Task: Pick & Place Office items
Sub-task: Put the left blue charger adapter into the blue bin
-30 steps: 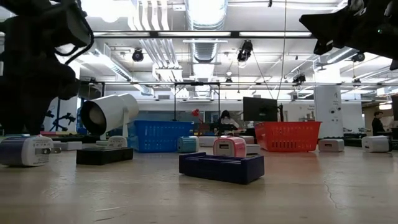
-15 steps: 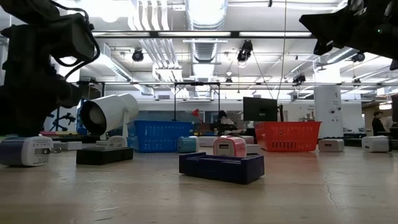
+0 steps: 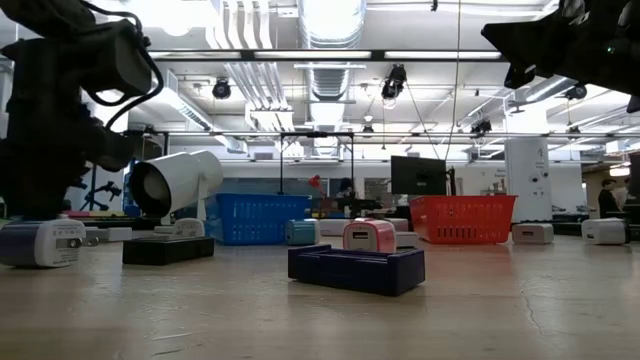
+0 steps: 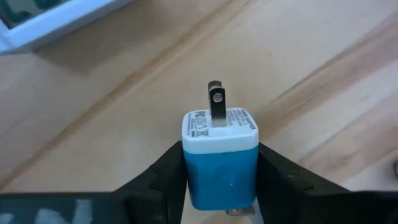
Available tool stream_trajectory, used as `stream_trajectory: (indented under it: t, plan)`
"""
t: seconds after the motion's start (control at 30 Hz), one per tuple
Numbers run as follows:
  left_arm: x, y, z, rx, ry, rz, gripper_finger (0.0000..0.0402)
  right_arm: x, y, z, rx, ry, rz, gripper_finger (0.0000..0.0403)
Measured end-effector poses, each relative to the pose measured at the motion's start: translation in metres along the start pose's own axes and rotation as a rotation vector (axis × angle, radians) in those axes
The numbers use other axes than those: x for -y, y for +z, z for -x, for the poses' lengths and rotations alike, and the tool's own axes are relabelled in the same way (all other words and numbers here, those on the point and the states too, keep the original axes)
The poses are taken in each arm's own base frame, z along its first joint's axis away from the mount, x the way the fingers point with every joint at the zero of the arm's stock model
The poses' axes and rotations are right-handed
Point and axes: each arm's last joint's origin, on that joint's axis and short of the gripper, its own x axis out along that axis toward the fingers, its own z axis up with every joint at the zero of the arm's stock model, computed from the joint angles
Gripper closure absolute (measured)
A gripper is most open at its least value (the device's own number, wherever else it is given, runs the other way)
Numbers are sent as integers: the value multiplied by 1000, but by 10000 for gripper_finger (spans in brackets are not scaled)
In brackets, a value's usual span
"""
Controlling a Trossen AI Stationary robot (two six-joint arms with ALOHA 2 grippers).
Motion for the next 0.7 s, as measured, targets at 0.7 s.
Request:
stream_trajectory:
  t: [0.7]
  plan:
    - [43,27,127,806,-354,-678,253,0,0,0,1,-2,14,394]
